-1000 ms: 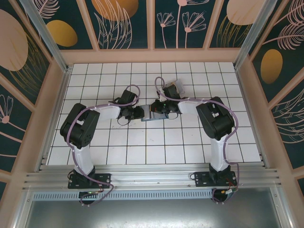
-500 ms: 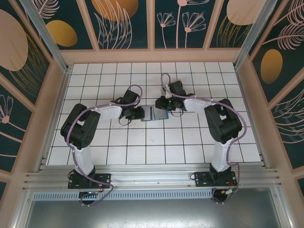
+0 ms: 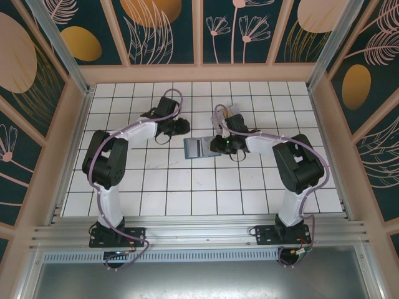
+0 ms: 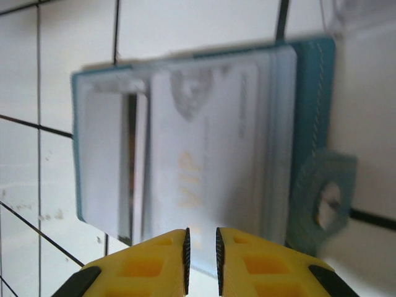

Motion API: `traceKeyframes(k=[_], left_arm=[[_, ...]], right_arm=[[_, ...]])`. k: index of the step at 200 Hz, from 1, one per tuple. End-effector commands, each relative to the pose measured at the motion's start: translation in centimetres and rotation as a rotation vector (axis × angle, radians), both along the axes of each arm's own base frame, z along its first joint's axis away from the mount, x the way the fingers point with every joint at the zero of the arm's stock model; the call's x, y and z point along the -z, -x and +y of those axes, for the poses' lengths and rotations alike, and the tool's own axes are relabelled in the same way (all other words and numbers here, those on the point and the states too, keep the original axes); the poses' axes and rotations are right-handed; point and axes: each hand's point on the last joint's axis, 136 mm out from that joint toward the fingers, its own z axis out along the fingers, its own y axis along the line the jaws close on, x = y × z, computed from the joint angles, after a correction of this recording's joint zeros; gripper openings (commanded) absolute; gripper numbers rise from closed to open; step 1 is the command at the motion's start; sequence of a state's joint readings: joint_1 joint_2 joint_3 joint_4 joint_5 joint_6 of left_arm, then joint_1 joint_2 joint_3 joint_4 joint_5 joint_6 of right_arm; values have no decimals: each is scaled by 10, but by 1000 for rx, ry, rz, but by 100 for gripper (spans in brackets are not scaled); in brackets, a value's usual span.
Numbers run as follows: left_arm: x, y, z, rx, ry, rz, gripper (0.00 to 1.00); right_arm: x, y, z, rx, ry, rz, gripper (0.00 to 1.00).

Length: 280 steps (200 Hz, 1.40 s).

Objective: Put the credit cards into the card holder

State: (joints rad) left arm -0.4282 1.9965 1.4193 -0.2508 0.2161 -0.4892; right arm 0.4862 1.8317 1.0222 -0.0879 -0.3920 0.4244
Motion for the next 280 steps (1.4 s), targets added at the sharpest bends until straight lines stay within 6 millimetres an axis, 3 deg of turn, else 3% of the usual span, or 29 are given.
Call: traceKeyframes(k=[1,20,45,97,139,154,180,215,244,280], left_arm=[[17,-10,-11,63,-31,37,38],[31,-15,-19,89,-20,74,38],[48,0,-17,100,-23,121,37],[75,64,10,91,-36,216,34],[77,116,22,69,-10,265,32],[71,130,12,79,15,265,32],[79,168,-12,112,62,311,32],[81,199,-40,139,118,333,31],[77,203,-57,161,132,320,32],[64,188,-84,181,171,266,32]], right_arm=[[-5,10,-7,9,14,-6,21],[3,10,-15,35,54,-8,21],[9,4,-18,55,68,-14,22],[16,-15,-8,53,80,-22,22],[14,-30,-1,36,92,-44,22],[17,-34,7,15,75,-35,22],[21,-38,32,-51,52,-26,22],[27,-42,59,-123,7,-6,22],[26,-36,84,-236,-36,20,22],[22,-21,105,-347,-88,40,22]])
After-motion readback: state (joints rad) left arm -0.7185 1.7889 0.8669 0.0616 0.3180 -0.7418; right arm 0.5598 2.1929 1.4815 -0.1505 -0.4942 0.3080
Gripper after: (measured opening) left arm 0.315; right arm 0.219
